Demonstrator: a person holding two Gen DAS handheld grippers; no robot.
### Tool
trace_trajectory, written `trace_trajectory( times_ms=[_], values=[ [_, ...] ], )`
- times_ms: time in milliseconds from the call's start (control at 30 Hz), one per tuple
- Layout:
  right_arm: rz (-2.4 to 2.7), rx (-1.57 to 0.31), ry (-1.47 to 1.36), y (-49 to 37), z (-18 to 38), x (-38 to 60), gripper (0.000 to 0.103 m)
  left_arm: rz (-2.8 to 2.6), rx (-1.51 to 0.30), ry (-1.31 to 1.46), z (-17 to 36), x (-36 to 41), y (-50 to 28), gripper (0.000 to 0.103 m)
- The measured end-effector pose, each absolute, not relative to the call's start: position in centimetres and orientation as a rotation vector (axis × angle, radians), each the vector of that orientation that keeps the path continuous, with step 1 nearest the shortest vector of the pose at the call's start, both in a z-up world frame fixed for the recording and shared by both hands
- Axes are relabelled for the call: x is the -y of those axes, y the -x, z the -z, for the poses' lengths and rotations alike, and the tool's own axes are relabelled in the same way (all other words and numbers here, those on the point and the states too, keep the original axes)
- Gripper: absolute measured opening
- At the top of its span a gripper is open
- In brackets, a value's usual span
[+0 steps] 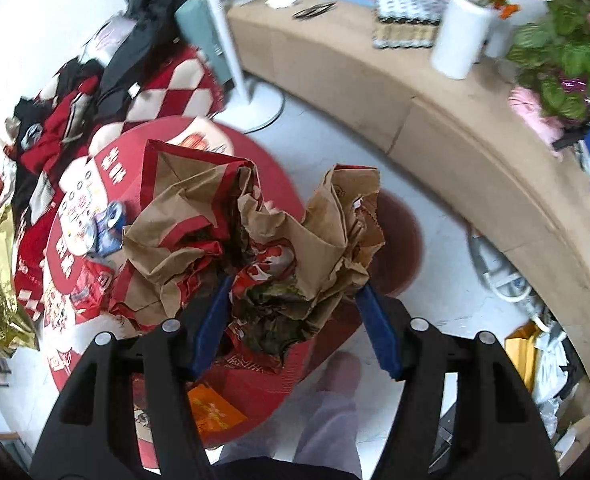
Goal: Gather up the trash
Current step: 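Drop the paper bag into the bin with the right tool while the left holds the gold bag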
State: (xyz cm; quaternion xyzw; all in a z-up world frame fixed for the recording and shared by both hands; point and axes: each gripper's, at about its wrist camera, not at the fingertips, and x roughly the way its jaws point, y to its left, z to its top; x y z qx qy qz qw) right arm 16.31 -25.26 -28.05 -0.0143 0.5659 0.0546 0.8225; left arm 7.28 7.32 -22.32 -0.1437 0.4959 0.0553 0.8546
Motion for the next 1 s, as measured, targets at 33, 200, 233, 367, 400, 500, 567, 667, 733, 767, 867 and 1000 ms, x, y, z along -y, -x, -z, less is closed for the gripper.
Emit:
trace_trajectory(
  times_ms=[33, 200, 233, 367, 400, 500, 567, 667, 733, 767, 867, 1000],
  values=[
    [-0.103, -1.200, 0.017, -16.3, 27.8, 26.0, 0.063, -0.106, -1.040, 0.288, 22.0, -7.0, -7.5, 0.039],
    [-0.075, -1.204, -0.001, -17.1, 27.4, 29.4, 0.063, -0.091, -1.023, 0.254, 20.5, -5.2, -8.9, 0.039],
    [-0.074, -1.207, 0.001, -17.5, 27.5, 29.9, 0.063, -0.094, -1.018, 0.252, 20.3, -4.9, -9.2, 0.039],
    [-0.071, -1.246, -0.018, -19.6, 28.6, 32.1, 0.063, -0.136, -1.002, 0.276, 19.2, -3.3, -10.4, 0.039],
    [-0.070, -1.254, -0.019, -20.1, 28.8, 32.4, 0.063, -0.146, -0.999, 0.288, 18.9, -2.9, -10.7, 0.039],
    [-0.057, -1.283, -0.026, -22.2, 29.4, 33.9, 0.063, -0.165, -0.991, 0.309, 18.2, -1.5, -11.6, 0.039],
    [-0.047, -1.295, -0.035, -23.6, 29.7, 35.0, 0.064, -0.175, -0.985, 0.311, 17.8, -0.3, -12.3, 0.039],
    [-0.046, -1.314, -0.031, -25.2, 30.1, 36.1, 0.064, -0.185, -0.977, 0.315, 17.2, 1.2, -13.2, 0.039],
    [-0.055, -1.315, -0.026, -26.2, 30.2, 36.8, 0.065, -0.190, -0.976, 0.316, 17.1, 2.1, -13.7, 0.039],
    [-0.058, -1.314, -0.022, -26.7, 30.2, 37.1, 0.065, -0.192, -0.975, 0.317, 17.0, 2.5, -14.0, 0.039],
    [-0.065, -1.315, -0.028, -27.8, 30.2, 38.0, 0.066, -0.195, -0.975, 0.319, 16.9, 3.4, -14.6, 0.039],
    [-0.077, -1.314, -0.031, -28.9, 30.3, 38.5, 0.069, -0.197, -0.970, 0.316, 16.5, 4.4, -15.2, 0.039]
  ],
)
